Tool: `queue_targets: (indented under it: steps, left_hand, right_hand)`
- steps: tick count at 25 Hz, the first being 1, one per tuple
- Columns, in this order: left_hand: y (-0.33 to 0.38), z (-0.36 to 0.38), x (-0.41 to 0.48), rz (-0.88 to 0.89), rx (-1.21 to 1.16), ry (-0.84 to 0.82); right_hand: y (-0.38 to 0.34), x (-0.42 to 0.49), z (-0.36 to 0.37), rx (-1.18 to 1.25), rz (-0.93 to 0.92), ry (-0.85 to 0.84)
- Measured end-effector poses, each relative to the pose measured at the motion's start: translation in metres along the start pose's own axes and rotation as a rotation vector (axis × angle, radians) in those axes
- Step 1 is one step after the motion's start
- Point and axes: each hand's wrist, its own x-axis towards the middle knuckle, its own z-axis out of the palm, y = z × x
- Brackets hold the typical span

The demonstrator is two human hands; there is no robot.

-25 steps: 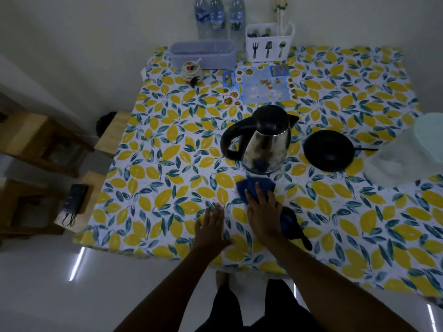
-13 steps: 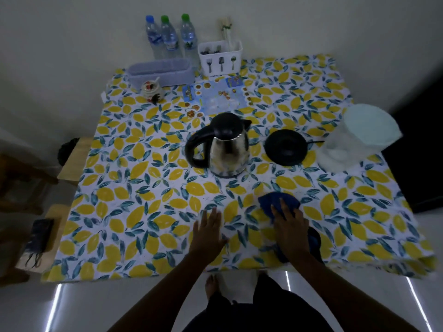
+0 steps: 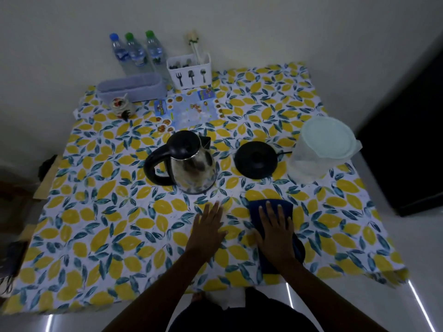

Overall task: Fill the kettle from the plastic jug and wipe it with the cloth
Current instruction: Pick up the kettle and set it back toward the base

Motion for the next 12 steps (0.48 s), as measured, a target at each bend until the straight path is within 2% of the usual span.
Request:
queue_targets:
  steps: [4, 8, 10, 12]
  left_hand:
    - [-0.016, -0.027, -0.004, -0.040, -0.120, 0.234]
    - [-0.050, -0.075, -0.007, -0.070, -0.142, 0.585]
    - [-0.067, -0.103, -0.005, -0.119, -0.181, 0.690]
    - [-0.086, -0.130, 0.003, -0.179, -0.214, 0.719]
  right_hand:
    - [-0.038, 0.042, -0.030, 0.169, -0.160, 0.078]
    - [-0.109, 0.093, -0.078, 0.272, -0.374, 0.232]
    - [-0.139, 0.114, -0.098, 0.275, -0.429, 0.251]
    - [-0.162, 0.134, -0.113, 0.198, -0.450, 0.247]
